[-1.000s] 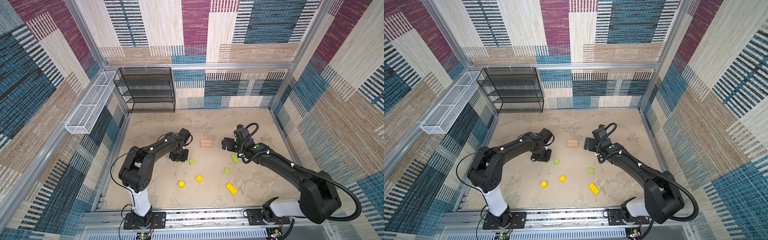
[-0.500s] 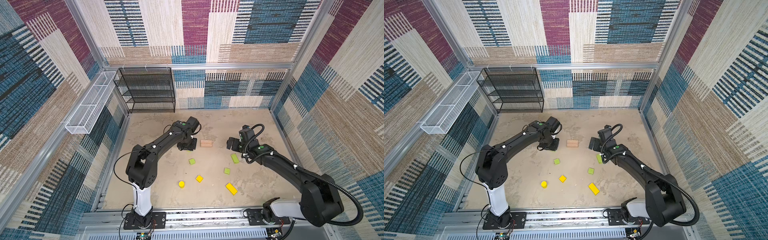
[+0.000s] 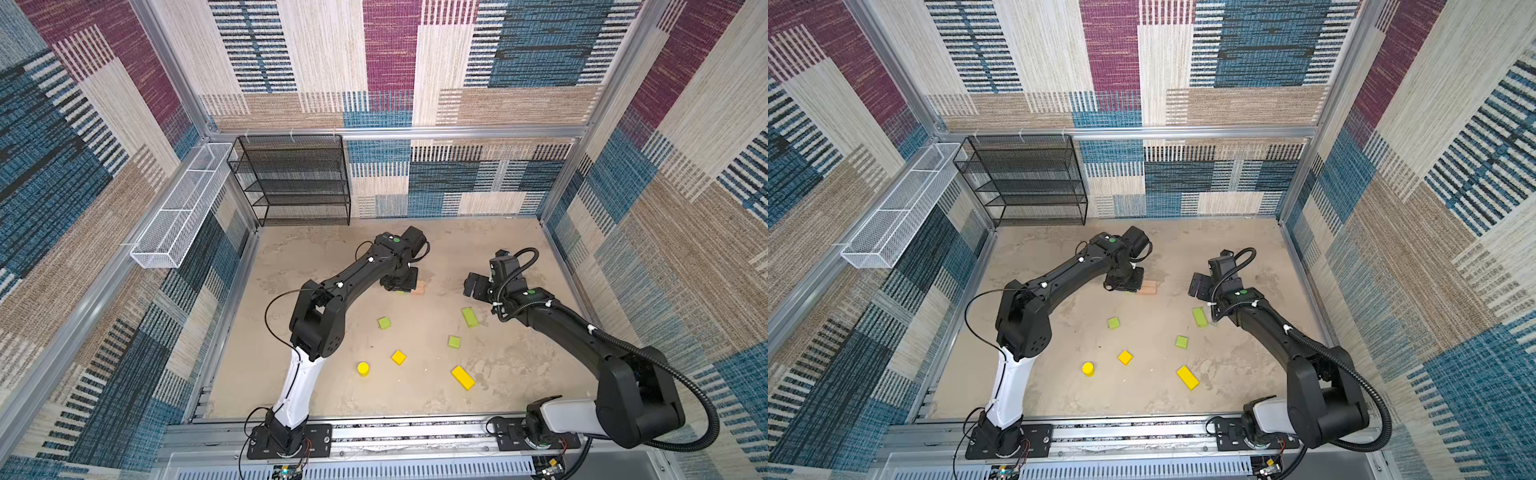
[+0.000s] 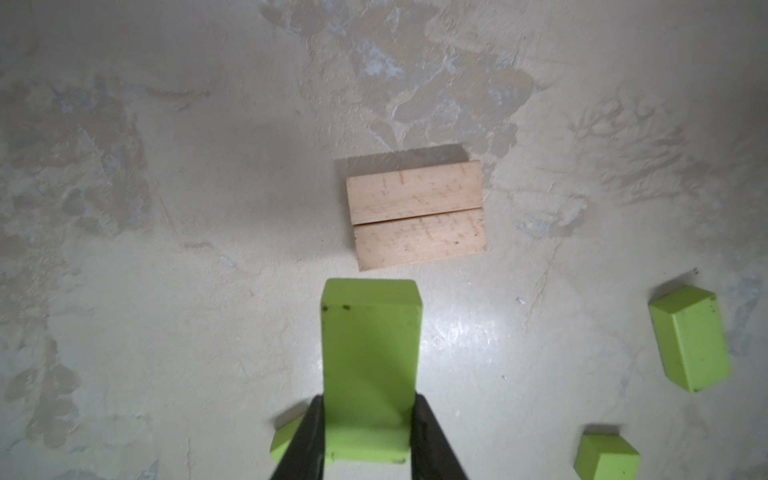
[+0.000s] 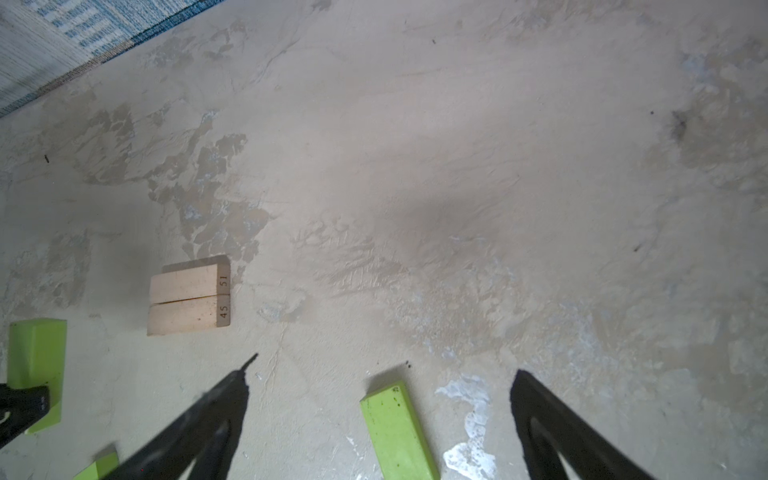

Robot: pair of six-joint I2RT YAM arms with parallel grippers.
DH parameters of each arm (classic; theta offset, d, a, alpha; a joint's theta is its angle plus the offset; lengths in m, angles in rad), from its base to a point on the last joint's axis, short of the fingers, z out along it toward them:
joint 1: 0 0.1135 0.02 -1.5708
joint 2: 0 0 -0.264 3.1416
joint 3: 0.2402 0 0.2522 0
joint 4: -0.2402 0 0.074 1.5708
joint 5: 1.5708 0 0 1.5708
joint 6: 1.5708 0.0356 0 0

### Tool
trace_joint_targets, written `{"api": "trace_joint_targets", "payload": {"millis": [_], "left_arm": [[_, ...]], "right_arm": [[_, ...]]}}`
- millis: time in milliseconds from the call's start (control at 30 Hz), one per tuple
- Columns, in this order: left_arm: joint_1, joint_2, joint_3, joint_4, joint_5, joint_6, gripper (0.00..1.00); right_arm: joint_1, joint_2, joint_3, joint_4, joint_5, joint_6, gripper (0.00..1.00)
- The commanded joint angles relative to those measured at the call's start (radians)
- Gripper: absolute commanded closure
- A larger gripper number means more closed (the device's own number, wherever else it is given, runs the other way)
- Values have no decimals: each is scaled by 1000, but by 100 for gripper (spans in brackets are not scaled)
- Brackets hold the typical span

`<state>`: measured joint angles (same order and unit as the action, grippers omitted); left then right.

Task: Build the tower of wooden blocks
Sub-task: 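Carry the green block with the left gripper over the wooden stack, then lower the green block with the left gripper onto the wooden stack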

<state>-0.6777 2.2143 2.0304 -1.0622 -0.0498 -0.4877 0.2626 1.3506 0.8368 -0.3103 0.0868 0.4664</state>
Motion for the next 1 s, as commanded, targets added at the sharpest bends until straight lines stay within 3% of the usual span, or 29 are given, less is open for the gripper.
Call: {"api": "trace_joint_targets", "payload": {"millis": [0,467,967], "left_arm": [[-9,39,46,-18,-15,-55,91],[-18,195,208,-16,-37,-102,92],[-17,229,218,-16,-65,-103,89]], "right_arm": [[-9,-6,-5,38,-22,-18,1],[-40,-49,-87,36,-44,-4,1],[-50,-53,-77,28,-44,-13,1]]}}
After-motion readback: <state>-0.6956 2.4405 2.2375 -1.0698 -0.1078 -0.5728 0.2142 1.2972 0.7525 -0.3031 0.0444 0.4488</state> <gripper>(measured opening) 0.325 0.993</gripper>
